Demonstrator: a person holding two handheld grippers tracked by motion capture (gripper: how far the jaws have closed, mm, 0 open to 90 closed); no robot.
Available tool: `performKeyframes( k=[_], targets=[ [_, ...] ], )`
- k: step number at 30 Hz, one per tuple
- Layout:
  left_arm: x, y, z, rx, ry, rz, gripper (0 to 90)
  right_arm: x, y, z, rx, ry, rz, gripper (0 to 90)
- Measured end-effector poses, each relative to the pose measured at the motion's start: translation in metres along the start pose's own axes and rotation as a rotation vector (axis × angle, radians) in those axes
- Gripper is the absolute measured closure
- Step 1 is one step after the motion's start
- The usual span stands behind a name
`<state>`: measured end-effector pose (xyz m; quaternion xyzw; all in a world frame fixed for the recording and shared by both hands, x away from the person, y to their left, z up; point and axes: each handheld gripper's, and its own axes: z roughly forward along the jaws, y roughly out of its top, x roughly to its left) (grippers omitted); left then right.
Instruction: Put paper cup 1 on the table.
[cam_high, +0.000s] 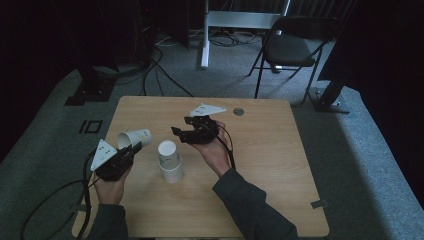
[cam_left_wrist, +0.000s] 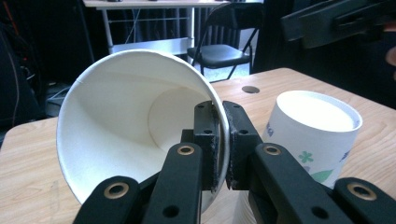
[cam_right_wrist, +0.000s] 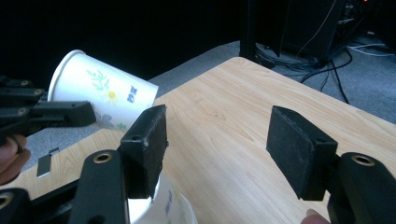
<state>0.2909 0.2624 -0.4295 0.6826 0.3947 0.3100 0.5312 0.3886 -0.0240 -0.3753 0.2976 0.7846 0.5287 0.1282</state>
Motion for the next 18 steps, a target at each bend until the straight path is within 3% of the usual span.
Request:
performKeyframes(
  k=[8,18],
  targets=[
    [0.002,-0.002,0.001,0.03,0.019,-0.003,85.5,-0.003,-0.015,-0.017,0.008,-0.044,-0.04,35.7],
    [0.004,-0.002,0.004,0.078,0.036,-0.011,85.5,-0.007,-0.032,-0.03,0.016,-0.071,-0.045,35.4]
  ],
)
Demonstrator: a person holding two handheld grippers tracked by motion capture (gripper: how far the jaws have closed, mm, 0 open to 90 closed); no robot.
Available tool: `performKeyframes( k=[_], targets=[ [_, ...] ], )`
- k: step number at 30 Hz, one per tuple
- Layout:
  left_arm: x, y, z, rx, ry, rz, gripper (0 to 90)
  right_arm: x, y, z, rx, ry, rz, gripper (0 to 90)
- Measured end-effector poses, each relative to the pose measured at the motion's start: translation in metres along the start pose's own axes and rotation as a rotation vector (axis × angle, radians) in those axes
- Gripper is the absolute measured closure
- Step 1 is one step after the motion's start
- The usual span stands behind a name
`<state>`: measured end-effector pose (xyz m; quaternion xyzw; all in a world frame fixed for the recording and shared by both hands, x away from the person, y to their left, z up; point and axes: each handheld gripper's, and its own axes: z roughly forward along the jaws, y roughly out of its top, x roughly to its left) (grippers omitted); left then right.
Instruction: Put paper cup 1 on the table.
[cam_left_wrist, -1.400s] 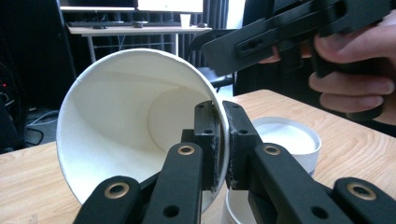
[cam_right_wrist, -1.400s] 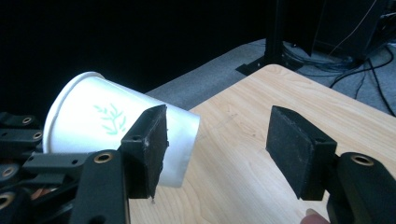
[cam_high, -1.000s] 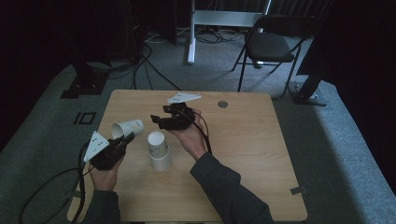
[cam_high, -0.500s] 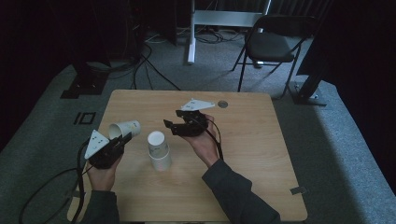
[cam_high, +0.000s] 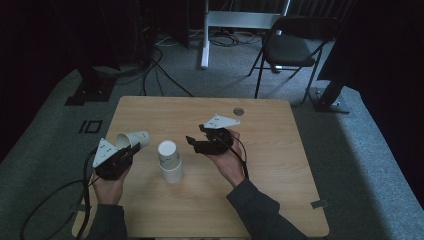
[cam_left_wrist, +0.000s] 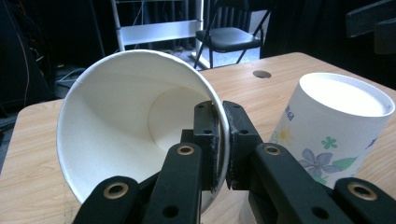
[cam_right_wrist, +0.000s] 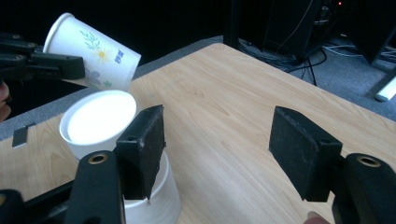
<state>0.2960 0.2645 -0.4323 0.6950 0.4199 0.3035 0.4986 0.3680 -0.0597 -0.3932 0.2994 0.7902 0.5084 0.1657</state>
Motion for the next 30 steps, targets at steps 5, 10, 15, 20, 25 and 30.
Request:
performKeyframes(
  k=[5,10,15,20,25,30],
  targets=[
    [0.001,0.0,0.0,0.012,0.01,-0.004,85.6,-0.001,-0.005,-0.002,0.006,-0.002,0.004,35.4],
    [0.002,-0.001,0.0,0.024,0.017,-0.011,85.6,-0.002,-0.017,-0.005,0.028,-0.007,-0.011,35.4],
    [0.003,-0.001,0.001,0.035,0.021,-0.016,85.6,-0.004,-0.025,-0.007,0.042,-0.008,-0.008,35.4],
    [0.003,-0.001,0.002,0.049,0.025,-0.015,85.5,-0.007,-0.035,-0.012,0.047,-0.008,0.002,35.4],
    [0.004,-0.001,0.002,0.065,0.028,-0.016,85.5,-0.008,-0.042,-0.015,0.053,-0.01,0.008,35.4],
    [0.005,-0.001,0.003,0.077,0.031,-0.016,85.5,-0.009,-0.049,-0.017,0.058,-0.014,0.015,35.4]
  ],
)
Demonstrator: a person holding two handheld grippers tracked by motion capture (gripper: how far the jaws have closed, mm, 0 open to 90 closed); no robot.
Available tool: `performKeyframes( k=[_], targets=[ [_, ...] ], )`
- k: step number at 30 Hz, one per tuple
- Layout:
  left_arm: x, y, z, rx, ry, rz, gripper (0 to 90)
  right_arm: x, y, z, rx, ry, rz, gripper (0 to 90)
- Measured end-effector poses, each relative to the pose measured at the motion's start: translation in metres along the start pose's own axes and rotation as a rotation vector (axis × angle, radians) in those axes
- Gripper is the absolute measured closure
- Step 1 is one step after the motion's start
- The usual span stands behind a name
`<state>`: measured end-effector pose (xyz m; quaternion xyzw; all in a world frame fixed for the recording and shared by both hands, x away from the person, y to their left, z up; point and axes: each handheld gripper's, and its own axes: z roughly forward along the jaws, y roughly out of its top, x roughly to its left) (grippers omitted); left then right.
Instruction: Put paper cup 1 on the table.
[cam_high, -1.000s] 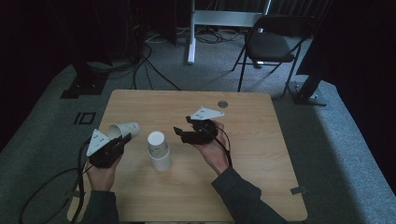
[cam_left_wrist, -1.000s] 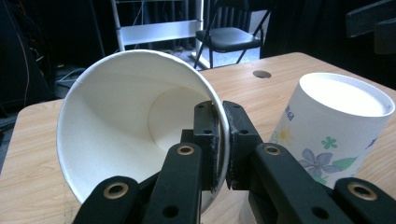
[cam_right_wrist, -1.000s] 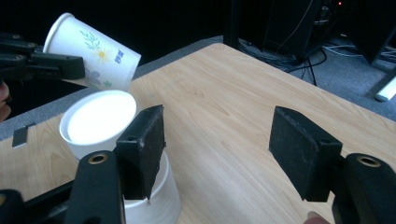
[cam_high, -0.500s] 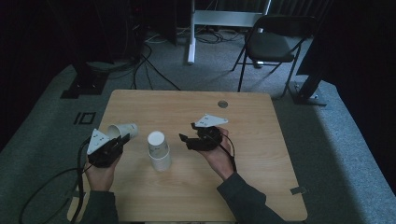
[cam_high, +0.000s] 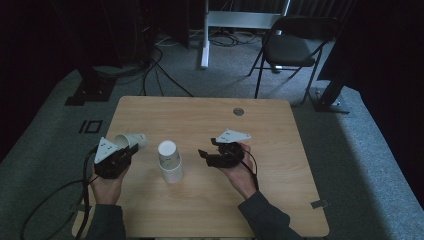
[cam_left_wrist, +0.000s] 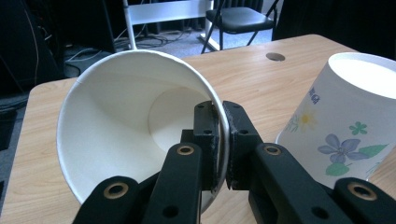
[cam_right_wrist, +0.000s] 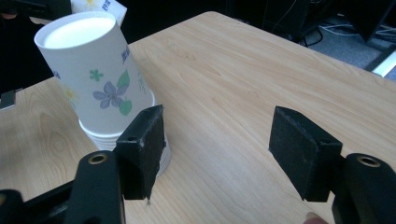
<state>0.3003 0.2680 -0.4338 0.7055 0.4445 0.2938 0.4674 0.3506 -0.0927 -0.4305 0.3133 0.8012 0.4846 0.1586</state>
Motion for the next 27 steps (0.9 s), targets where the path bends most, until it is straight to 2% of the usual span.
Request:
performKeyframes(
  k=[15,27],
  targets=[
    [0.0,0.0,0.005,0.062,0.017,0.002,85.5,-0.009,-0.019,-0.008,0.003,-0.011,0.036,35.6],
    [0.001,-0.001,0.008,0.1,0.028,-0.001,85.4,-0.016,-0.021,-0.014,-0.005,-0.029,0.054,35.8]
  ],
)
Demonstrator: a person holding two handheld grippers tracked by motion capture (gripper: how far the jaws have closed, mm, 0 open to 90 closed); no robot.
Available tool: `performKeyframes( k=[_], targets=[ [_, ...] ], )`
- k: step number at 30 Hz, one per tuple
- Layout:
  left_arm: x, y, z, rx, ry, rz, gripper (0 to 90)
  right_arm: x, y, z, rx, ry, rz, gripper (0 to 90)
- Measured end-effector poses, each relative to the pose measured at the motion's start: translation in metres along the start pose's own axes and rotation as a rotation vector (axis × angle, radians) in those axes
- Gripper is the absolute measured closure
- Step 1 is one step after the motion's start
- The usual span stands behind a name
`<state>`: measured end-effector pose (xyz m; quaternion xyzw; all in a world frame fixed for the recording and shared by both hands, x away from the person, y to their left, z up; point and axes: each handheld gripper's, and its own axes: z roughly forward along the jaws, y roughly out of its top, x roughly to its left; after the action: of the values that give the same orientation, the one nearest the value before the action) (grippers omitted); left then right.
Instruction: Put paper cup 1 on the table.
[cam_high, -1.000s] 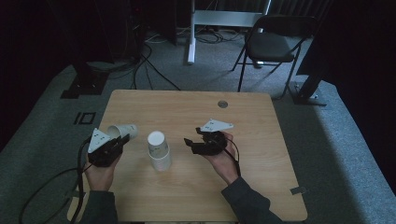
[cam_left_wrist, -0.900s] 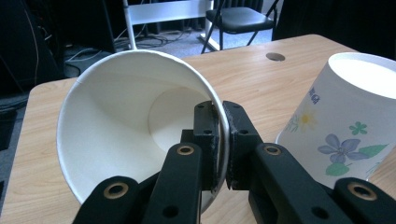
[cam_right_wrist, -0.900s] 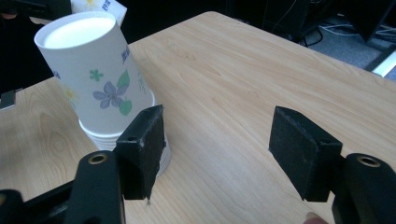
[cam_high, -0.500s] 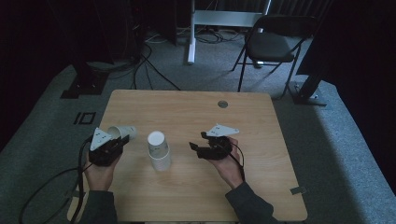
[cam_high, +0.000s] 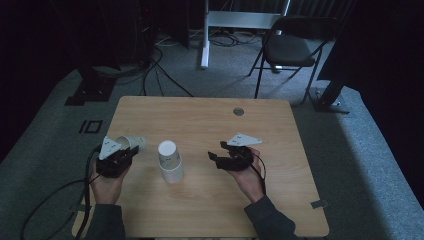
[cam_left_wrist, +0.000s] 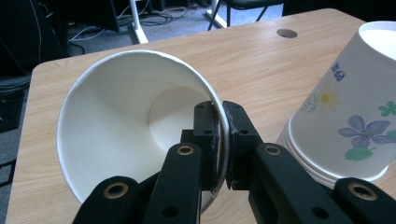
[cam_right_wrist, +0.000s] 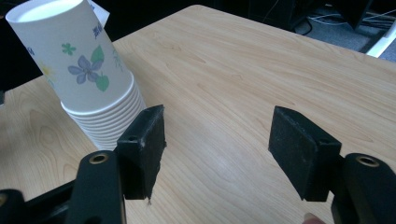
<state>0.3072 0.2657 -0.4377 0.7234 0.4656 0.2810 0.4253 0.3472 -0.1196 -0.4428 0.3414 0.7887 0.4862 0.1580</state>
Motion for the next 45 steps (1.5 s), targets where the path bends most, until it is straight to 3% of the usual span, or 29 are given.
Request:
performKeyframes(
  k=[14,45],
  targets=[
    [0.003,-0.003,0.008,0.097,0.025,0.004,85.2,-0.001,-0.009,0.003,0.022,-0.002,0.012,35.8],
    [0.009,-0.017,0.026,0.259,0.071,0.004,83.4,-0.003,-0.013,0.002,0.023,-0.009,0.018,35.8]
  ],
)
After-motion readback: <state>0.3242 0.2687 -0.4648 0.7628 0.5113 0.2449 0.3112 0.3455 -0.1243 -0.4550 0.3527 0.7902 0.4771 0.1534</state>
